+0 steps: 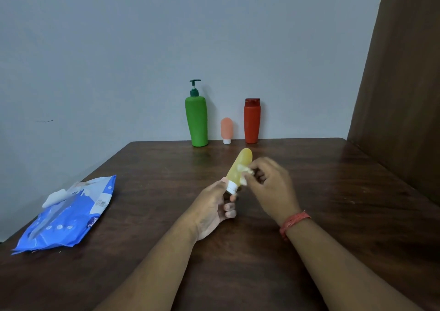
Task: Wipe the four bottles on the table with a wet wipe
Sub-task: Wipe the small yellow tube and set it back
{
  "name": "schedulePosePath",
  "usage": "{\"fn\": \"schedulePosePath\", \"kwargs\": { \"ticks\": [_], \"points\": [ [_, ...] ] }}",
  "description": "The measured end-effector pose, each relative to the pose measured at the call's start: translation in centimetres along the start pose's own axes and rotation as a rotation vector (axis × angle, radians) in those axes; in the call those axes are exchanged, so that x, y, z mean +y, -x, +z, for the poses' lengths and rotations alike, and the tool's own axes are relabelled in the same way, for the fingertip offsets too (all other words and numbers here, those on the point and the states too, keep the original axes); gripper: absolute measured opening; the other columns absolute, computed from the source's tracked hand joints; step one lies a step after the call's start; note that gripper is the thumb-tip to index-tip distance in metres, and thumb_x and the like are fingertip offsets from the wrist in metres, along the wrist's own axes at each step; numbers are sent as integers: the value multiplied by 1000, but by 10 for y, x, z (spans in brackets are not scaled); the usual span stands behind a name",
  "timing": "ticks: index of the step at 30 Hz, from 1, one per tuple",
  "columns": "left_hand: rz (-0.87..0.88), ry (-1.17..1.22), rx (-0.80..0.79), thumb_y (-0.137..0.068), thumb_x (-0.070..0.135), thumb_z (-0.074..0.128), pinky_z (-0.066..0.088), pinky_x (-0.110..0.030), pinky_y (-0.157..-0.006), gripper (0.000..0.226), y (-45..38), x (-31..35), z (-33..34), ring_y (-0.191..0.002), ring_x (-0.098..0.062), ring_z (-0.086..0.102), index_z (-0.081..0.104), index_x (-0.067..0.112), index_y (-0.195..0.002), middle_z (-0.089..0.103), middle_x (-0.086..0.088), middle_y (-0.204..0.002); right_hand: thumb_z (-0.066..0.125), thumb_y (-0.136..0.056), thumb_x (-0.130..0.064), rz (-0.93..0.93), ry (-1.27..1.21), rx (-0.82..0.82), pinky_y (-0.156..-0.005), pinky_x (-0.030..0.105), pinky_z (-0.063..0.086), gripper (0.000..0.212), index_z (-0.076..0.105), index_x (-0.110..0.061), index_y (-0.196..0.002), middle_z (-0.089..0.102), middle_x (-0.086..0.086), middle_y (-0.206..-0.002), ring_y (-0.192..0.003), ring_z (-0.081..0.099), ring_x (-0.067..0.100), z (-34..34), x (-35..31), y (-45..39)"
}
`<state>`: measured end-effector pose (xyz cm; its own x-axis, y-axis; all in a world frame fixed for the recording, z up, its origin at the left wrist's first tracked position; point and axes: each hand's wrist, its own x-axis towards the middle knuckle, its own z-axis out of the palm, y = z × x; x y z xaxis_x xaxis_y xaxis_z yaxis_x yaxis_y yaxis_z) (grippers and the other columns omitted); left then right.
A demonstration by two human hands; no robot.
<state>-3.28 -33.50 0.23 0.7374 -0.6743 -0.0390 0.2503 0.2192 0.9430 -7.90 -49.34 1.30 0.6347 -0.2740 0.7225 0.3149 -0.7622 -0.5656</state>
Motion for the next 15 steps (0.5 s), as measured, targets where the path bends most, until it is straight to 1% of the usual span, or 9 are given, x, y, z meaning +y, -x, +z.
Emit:
{"fn": "schedulePosePath", "kwargs": {
  "ticks": [1,2,3,5,7,9,12,15],
  "points": [
    [-8,-2,-17,-109,31,39,34,-23,-53,29,1,-1,1,-57,-10,33,55,8,-116,46,-1,-73,71,-85,-13,65,-19,59,-62,20,45,7,65,-14,-81,60,-6,-82,-74,55,6,-3,2,-1],
    [-12,-4,-27,-109,31,39,34,-23,-53,30,1,-2,1,-57,-10,33,55,7,-117,46,-1,-74,71,-85,-13,115,-36,81,-61,19,46,8,65,-15,-81,60,-7,-81,-73,55,6,-4,2,-1],
    [-14,-1,-31,-109,31,40,35,-23,-53,30,0,-2,1,-57,-10,33,55,7,-116,46,-2,-74,71,-85,-13,127,-47,57,-60,17,44,9,64,-16,-80,59,-8,-80,-72,55,6,-5,2,0],
    [-8,30,-24,-109,30,39,34,-23,-53,28,-1,-1,1,-57,-10,33,57,9,-112,46,-2,-74,72,-83,-12,70,-56,-74,-58,12,39,12,62,-15,-78,57,-9,-77,-69,53,5,-3,-2,6],
    [9,74,-9,-109,28,39,35,-23,-53,29,-2,-1,-1,-58,-11,34,61,9,-110,48,-3,-75,72,-82,-12,21,-75,-168,-58,11,38,12,62,-16,-78,56,-10,-75,-67,52,5,0,-6,10],
    [30,110,2,-108,25,39,40,-25,-56,31,-2,-1,-3,-61,-12,40,63,5,-115,55,-5,-80,72,-82,-11,12,-99,-170,-59,10,37,12,63,-18,-79,55,-13,-75,-68,53,4,1,-7,10],
    [41,126,32,-108,19,41,49,-28,-64,33,-4,-3,-4,-68,-14,50,63,0,-123,62,-7,-91,73,-82,-10,-1,-106,-153,-59,9,37,10,66,-16,-81,54,-14,-76,-68,53,4,1,-6,8],
    [69,91,99,-107,17,43,55,-29,-69,32,-6,-4,-3,-72,-14,57,62,-4,-122,65,-10,-91,73,-84,-14,-14,-77,-177,-60,11,39,7,66,-16,-84,56,-12,-80,-72,54,7,2,-4,10]
  ]
}}
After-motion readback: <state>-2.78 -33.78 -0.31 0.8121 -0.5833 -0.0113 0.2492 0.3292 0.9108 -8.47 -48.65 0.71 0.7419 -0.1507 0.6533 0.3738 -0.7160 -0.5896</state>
